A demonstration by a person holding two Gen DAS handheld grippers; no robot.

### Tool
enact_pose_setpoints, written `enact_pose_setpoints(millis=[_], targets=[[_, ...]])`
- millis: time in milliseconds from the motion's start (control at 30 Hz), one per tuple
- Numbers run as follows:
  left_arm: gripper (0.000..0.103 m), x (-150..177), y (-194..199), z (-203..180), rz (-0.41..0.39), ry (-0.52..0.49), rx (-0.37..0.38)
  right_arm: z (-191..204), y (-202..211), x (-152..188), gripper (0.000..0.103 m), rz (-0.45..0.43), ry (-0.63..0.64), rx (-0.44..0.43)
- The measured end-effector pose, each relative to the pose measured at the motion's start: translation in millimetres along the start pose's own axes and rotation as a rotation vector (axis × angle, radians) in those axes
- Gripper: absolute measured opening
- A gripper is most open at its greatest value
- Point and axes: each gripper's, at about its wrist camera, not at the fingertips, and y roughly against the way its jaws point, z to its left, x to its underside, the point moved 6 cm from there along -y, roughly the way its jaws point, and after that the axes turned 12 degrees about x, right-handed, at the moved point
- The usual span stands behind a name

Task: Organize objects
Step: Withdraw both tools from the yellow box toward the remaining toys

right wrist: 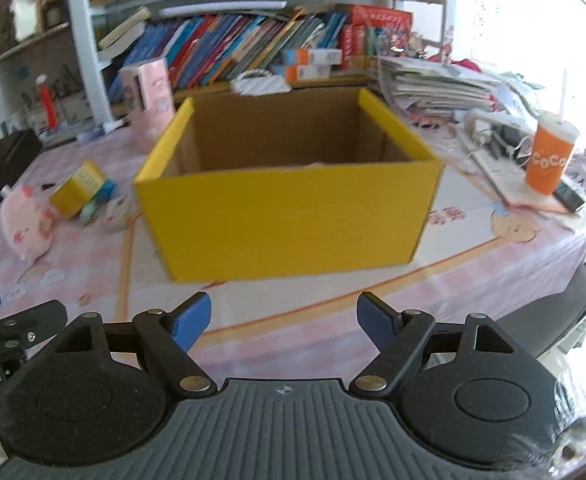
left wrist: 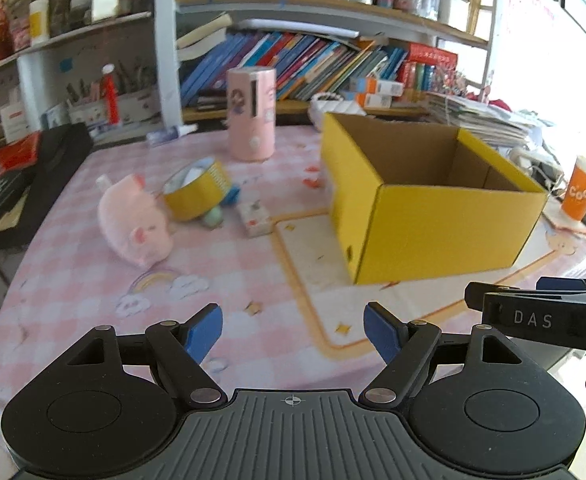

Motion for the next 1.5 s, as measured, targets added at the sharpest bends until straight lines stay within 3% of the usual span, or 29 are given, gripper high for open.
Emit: enact_pose_setpoints(millis=[267,800,1167,1500], targets=[[0.080,12.7,25.8,30.1,-0.002,0.032,-0.049,39.7,17.6,14.2,0.079,0.010,0.045,-0.073],[0.085,21.5,78.1,89.6,-0.086,0.156,-0.183,114.9,50.2,11.4,0.080,-0.041,0.162,-0.205],[0.085,21.7,67.4,104.0,-0.067,0.189,-0.209,139.0,39.1,4.4,0.079,-0.038,0.225,-0.248],[0.085,-4.7,41.4,134.9,-0.069,0.230,-0.266,173.3,7.7,-26.5,0.079,-0.049,0.261,-0.304]])
